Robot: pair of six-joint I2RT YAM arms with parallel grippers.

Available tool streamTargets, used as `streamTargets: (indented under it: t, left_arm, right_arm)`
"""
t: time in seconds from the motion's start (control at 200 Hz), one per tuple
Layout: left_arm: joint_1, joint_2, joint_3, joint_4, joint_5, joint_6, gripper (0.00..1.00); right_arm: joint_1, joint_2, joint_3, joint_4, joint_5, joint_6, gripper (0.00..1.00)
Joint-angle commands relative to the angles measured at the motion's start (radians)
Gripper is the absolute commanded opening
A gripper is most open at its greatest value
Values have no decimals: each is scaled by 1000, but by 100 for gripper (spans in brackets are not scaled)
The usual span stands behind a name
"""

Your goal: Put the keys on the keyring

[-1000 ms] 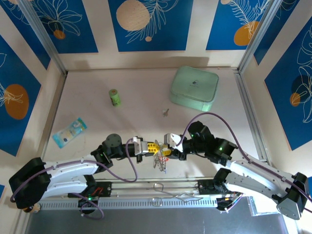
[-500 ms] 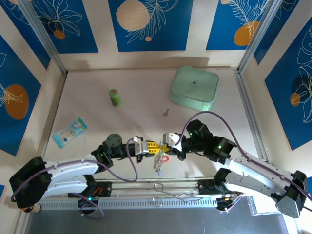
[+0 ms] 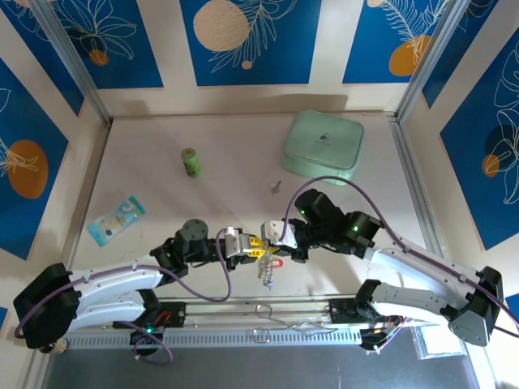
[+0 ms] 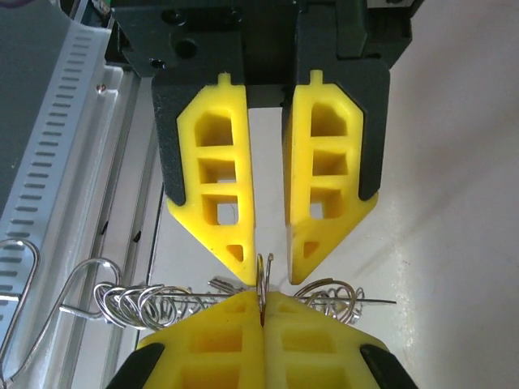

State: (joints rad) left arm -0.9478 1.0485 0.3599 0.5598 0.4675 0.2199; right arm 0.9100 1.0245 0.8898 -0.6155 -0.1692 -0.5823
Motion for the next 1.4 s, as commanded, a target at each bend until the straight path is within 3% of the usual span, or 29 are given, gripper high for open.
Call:
streamTargets:
  t: [0.0, 0.16, 0.3, 0.39, 0.54, 0.665, 1.0, 1.395]
  left_arm:
    - [-5, -2, 36, 3, -1, 22, 19]
    - [-6, -17, 26, 16, -1, 11, 17]
    - [-5, -27, 0, 77, 1, -12, 0]
    - [-5, -25, -22, 137, 5, -34, 0]
    - [-5, -20, -48, 192, 12, -60, 0]
    - [-5, -12, -68, 250, 18, -79, 0]
    - [-5, 34, -111, 421, 38, -124, 0]
    - [-5, 107, -102, 503, 82, -142, 0]
  right_arm:
    - [27, 31, 66, -67, 12, -51, 0]
    - [51, 59, 89, -79, 60, -63, 0]
    - [58, 57, 84, -58, 37, -46, 0]
    - [49, 33, 44, -7, 12, -15, 0]
    - [0, -56, -58, 147, -106, 90, 29]
    - [-62, -114, -126, 247, -214, 175, 35]
    - [-130, -256, -249, 339, -282, 240, 34]
    - [-129, -213, -240, 319, -278, 226, 31]
